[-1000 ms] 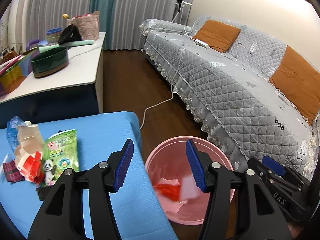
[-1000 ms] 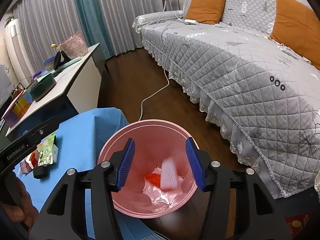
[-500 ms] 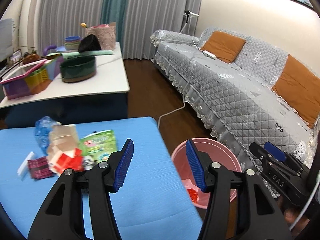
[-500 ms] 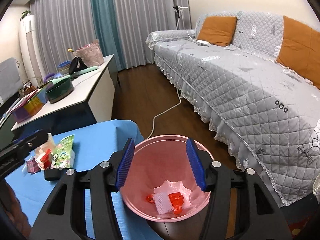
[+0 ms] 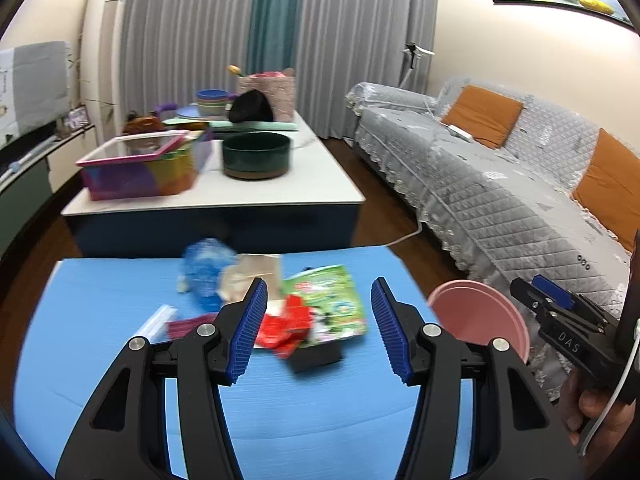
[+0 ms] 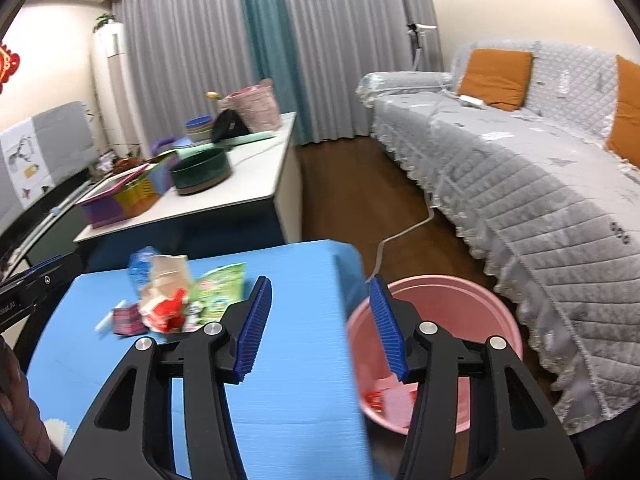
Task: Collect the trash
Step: 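Move both open tools back over the table, then grasp the pink-printed wrapper with the left tool while the right tool grasps the black strap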
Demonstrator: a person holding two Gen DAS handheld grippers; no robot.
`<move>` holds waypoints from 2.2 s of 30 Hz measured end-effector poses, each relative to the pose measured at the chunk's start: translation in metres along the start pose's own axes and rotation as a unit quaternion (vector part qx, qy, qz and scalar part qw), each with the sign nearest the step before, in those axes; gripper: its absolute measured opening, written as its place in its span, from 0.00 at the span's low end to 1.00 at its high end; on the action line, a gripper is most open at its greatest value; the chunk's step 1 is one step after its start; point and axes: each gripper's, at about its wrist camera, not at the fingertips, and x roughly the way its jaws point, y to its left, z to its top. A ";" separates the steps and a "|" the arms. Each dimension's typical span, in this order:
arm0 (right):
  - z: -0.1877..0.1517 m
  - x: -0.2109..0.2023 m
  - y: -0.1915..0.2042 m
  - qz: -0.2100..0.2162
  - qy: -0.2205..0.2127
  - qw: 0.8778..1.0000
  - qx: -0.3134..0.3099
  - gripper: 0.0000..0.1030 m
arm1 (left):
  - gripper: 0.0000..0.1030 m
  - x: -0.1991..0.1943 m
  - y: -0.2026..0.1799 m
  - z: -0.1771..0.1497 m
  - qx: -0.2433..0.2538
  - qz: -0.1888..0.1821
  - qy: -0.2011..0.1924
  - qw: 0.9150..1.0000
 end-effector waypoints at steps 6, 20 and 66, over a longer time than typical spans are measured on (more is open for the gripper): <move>-0.008 0.017 0.034 0.052 0.022 0.998 -0.004 0.35 | 0.52 -0.004 0.041 -0.012 -0.017 0.032 -0.011 0.999; -0.047 0.082 0.101 0.111 0.101 0.988 -0.038 0.36 | 0.51 0.032 0.101 -0.055 -0.055 0.068 0.022 0.996; -0.068 0.137 0.126 0.156 0.172 0.971 -0.061 0.08 | 0.15 0.122 0.142 -0.083 -0.109 0.078 0.112 0.985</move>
